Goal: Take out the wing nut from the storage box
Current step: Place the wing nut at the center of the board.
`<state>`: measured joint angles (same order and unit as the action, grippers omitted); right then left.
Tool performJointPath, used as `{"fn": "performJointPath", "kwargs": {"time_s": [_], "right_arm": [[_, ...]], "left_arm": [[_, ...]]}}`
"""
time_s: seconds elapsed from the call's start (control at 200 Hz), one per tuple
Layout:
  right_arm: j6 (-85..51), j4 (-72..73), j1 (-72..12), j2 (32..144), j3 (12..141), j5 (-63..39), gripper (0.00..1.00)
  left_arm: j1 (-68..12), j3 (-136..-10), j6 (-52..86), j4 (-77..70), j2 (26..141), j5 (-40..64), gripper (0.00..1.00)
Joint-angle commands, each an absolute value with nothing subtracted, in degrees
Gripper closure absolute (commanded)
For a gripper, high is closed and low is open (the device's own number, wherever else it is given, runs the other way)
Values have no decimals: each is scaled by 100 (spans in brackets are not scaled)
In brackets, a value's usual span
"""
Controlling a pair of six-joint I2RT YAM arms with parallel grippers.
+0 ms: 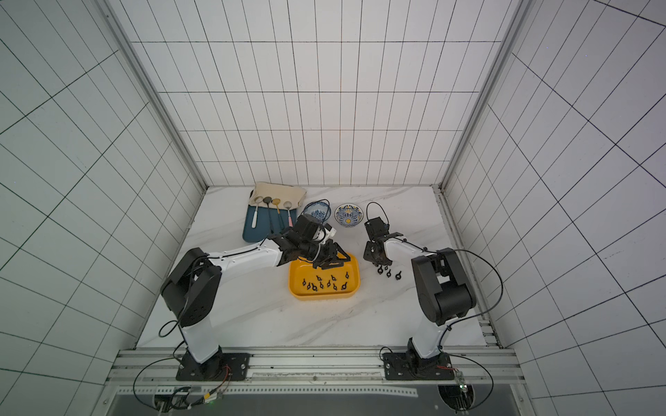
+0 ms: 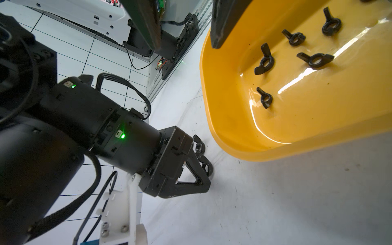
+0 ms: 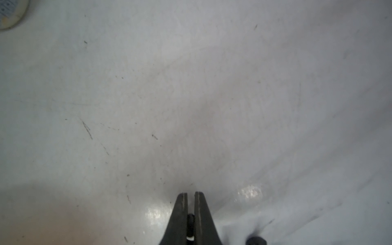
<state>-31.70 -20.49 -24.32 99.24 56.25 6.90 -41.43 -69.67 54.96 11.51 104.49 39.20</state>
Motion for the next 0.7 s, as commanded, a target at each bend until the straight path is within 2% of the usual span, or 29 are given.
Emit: {"fn": "performJointPath", "kwargs": {"time_s": [0.0,0.155,0.25,0.38,0.695], "right_arm": [[-3183,-2138,-2381,9992,5458,814,97],[-3178,-2160,-2381,10005,5423,828,93],[-3190,-2208,-2380,9958,5426,830,85],[-3172,-2341,-2382,9687,5479,835,79],[-3061,-3182,-2811,8701,5841,1147,76]], "left_arm": [[-4079,-6847,5353,1085,10250,3981,58],[-4018,-6743,5317,1126,10238,4016,58],[-3984,-6681,5292,1125,10174,4025,58],[-3883,-6625,5206,1226,10035,4028,58],[-3159,-6222,4911,1514,9444,4112,58]]}}
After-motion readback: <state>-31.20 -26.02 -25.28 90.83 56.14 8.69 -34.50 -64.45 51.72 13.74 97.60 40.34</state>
